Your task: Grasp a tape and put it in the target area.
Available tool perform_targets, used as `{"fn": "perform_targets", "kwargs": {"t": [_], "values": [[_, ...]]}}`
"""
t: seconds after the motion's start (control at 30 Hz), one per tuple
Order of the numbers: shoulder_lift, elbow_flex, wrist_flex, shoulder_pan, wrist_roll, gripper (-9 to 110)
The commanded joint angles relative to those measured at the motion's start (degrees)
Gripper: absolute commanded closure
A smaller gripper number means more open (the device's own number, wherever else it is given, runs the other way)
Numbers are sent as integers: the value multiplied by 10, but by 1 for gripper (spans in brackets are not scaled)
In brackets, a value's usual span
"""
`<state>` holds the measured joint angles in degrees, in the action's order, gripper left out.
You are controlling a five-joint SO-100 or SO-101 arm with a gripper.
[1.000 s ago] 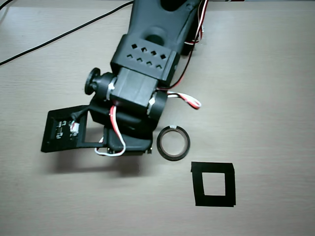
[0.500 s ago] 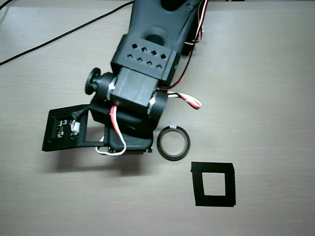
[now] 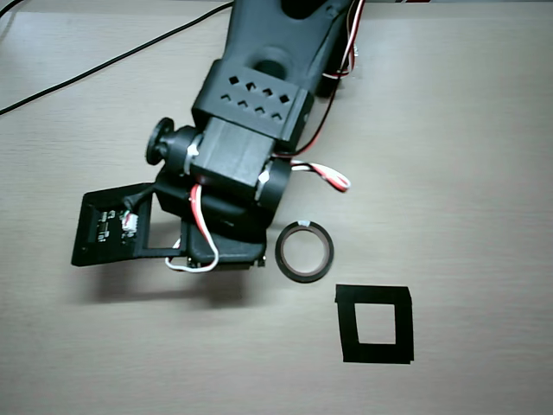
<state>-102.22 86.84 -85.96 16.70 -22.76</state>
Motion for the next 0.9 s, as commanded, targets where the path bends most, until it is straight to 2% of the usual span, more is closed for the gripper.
{"fn": "perform_targets", "kwargs": {"t": [0.0,0.33,0.67,0.87], "values": [[-26,-2,-18,3,-21,95],[-113,154,14,-50,-55,92],[-184,323,111,-118,-58,91],[-170,355,162,-137,-70,91]]}}
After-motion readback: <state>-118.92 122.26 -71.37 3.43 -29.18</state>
